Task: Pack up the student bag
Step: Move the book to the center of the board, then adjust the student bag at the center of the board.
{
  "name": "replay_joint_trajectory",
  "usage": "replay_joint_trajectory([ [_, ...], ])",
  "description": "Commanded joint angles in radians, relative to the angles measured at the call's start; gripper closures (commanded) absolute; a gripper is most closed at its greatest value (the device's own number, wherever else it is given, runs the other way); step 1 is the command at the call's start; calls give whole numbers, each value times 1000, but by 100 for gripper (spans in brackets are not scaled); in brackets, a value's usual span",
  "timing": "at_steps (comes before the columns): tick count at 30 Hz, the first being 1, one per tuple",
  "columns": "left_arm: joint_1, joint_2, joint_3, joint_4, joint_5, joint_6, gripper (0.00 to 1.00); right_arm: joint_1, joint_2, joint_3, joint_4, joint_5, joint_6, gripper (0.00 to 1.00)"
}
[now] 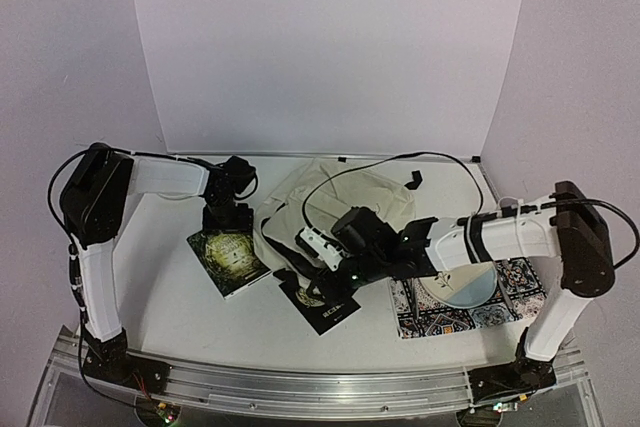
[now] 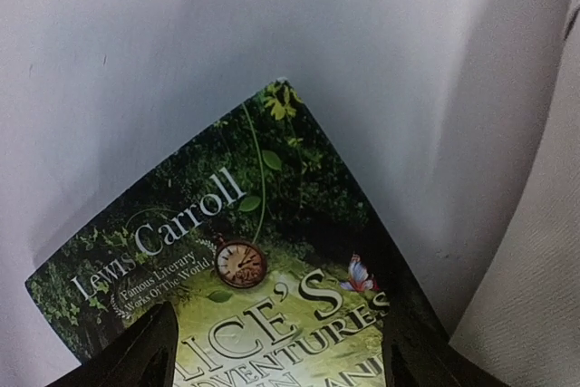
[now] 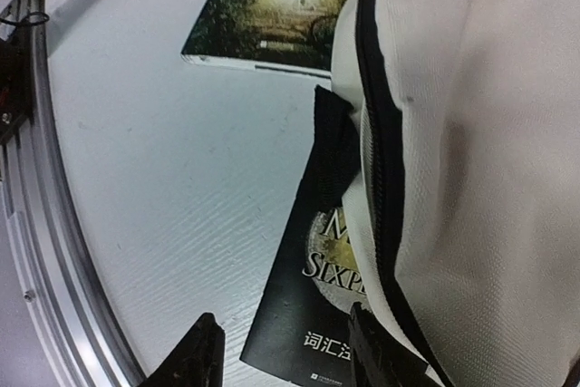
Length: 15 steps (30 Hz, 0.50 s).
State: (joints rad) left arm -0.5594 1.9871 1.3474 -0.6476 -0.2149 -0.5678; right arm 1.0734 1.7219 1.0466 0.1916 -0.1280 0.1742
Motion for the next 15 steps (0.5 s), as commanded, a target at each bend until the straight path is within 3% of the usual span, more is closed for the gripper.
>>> replay_joint_trajectory([
  [1, -2, 58, 40, 38, 48, 65, 21, -26, 91, 28, -81, 65, 30, 57],
  [4, -14, 60, -7, 55, 66, 70, 21, -64, 133, 59, -94, 108, 41, 62],
  [15, -183, 10, -313, 135, 123, -25, 21, -200, 173, 162, -84, 295, 20, 63],
])
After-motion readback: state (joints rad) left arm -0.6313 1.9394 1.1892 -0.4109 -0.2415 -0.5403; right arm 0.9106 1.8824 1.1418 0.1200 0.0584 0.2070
